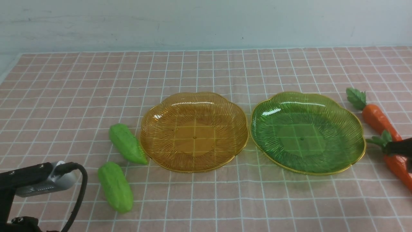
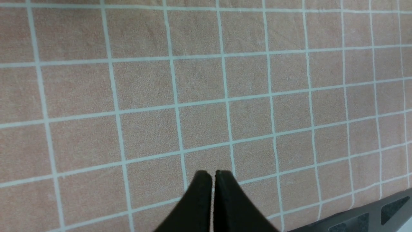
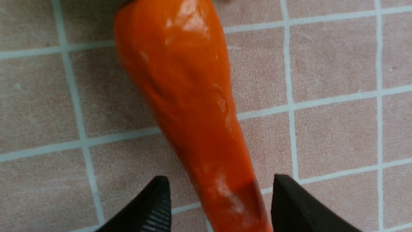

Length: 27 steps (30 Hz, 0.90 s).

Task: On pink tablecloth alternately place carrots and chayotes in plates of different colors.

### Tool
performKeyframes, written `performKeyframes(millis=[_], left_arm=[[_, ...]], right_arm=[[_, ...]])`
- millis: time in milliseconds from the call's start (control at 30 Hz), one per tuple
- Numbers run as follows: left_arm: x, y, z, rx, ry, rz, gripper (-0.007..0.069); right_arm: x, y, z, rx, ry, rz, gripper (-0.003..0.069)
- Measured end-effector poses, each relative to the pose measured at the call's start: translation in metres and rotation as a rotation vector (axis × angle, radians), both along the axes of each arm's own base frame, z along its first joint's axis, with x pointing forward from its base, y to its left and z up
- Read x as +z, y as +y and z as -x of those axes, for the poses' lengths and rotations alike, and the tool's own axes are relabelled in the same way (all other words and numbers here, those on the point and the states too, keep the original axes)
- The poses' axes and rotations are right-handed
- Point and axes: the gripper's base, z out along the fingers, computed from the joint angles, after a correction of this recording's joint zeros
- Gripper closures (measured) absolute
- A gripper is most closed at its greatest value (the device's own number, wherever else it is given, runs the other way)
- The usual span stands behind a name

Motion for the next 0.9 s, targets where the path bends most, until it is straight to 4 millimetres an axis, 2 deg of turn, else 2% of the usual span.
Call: performKeyframes(millis=[67, 133, 233, 300, 367, 467, 533, 600, 633, 733, 800, 900], left_arm=[[0.000, 0.000, 0.000, 0.000, 0.000, 0.000, 0.0624], [0.000, 0.000, 0.000, 0.000, 0.000, 0.000, 0.0624], [0.000, 0.000, 0.000, 0.000, 0.000, 0.000, 0.0624], [0.000, 0.000, 0.000, 0.000, 0.000, 0.000, 0.0624], [0.000, 0.000, 0.000, 0.000, 0.000, 0.000, 0.0624], [0.000, 0.000, 0.000, 0.000, 0.000, 0.000, 0.0624], [0.000, 0.000, 0.000, 0.001, 0.000, 0.000, 0.0624], [0.000, 0.000, 0.000, 0.005, 0.003, 0.002, 0.0624], [0.000, 0.000, 0.000, 0.009, 0.005, 0.003, 0.0624], [0.000, 0.000, 0.000, 0.034, 0.015, 0.012, 0.0624], [0.000, 0.000, -0.001, 0.042, 0.015, 0.014, 0.0624], [0.000, 0.000, -0.001, 0.046, 0.012, 0.014, 0.0617]], right_arm=[[-0.011, -0.001, -0.002, 0.014, 0.033, 0.008, 0.0265], [-0.014, -0.002, -0.004, 0.027, 0.040, 0.016, 0.0290], [-0.012, -0.003, -0.006, 0.036, 0.037, 0.027, 0.0426], [-0.003, -0.004, -0.008, 0.022, 0.044, 0.035, 0.0439], [0.016, -0.002, -0.011, -0.007, 0.023, 0.026, 0.0438], [0.065, 0.016, -0.018, -0.005, -0.106, -0.029, 0.0438], [0.096, 0.041, -0.022, 0.042, -0.237, -0.119, 0.0438], [0.110, 0.074, -0.030, 0.114, -0.359, -0.223, 0.0438], [0.108, 0.092, -0.033, 0.153, -0.389, -0.261, 0.0438], [0.090, 0.125, -0.044, 0.234, -0.415, -0.300, 0.0438], [0.075, 0.141, -0.050, 0.274, -0.413, -0.309, 0.0437], [0.054, 0.153, -0.058, 0.298, -0.409, -0.314, 0.0403]])
